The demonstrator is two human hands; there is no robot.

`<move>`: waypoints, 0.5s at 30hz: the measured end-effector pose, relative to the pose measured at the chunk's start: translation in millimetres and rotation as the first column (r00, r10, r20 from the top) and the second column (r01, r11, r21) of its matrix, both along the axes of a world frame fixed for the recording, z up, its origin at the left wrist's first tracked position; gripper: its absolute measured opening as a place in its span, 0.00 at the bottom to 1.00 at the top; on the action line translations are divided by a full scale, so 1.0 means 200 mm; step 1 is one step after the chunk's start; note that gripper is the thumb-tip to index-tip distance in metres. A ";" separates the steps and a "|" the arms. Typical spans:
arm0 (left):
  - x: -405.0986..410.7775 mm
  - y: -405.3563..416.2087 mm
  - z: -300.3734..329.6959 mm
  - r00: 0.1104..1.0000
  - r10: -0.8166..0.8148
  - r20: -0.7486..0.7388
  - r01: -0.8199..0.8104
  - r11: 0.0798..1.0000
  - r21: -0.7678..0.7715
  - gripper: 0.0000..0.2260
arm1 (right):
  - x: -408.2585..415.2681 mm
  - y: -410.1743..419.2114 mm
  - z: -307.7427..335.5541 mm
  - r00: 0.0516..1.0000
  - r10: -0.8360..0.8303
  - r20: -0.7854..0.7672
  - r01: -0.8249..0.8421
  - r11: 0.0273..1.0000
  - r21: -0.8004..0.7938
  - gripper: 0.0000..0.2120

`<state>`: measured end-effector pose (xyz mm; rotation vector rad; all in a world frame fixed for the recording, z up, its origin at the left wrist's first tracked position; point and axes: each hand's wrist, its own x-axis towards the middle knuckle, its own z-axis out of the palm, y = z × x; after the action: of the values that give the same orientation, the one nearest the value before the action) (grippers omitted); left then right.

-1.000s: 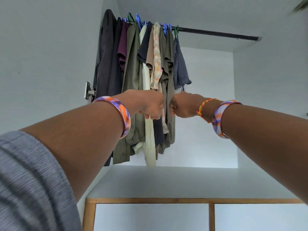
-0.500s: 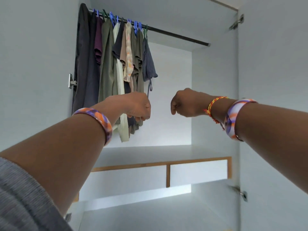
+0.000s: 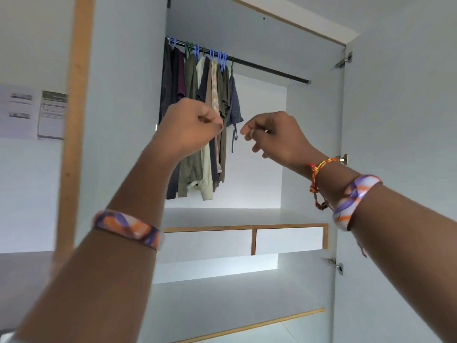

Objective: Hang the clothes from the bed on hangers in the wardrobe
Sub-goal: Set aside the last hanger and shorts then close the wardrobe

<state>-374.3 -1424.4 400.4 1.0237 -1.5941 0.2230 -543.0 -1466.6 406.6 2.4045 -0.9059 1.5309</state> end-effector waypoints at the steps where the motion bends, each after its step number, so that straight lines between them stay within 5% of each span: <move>1: 0.02 0.05 -0.02 0.990 -0.035 -0.135 0.024 0.996 -0.083 0.05 | 0.06 0.06 -0.02 0.994 0.054 0.093 -0.054 0.999 -0.002 0.12; 3: 0.05 0.16 -0.07 0.913 -0.107 -0.395 0.000 0.965 -0.262 0.06 | 0.20 0.17 -0.08 0.958 0.143 0.250 -0.147 0.989 -0.004 0.12; 5: 0.08 0.28 -0.14 0.847 -0.194 -0.495 -0.015 0.922 -0.386 0.08 | 0.34 0.27 -0.15 0.895 0.208 0.394 -0.223 0.975 -0.009 0.11; 8: 0.18 0.44 -0.25 0.891 -0.290 -0.350 0.100 0.876 -0.472 0.09 | 0.56 0.40 -0.23 0.737 0.289 0.611 -0.376 0.927 0.015 0.09; 11: 0.43 0.45 -0.34 0.950 -0.159 -0.269 -0.016 0.834 -0.551 0.09 | 0.78 0.47 -0.34 0.661 0.242 0.710 -0.399 0.915 0.061 0.06; 13: 0.61 0.38 -0.40 0.926 -0.038 -0.376 -0.150 0.875 -0.460 0.10 | 0.92 0.47 -0.44 0.704 0.172 0.689 -0.352 0.927 0.128 0.10; 15: 0.74 0.30 -0.48 0.896 0.105 -0.431 -0.182 0.973 -0.141 0.12 | 1.05 0.45 -0.53 0.753 0.095 0.651 -0.310 0.924 0.224 0.18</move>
<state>-225.5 -1364.4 304.9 0.9736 -1.0868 0.2229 -332.8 -1376.9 301.0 2.2510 -1.0920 2.5582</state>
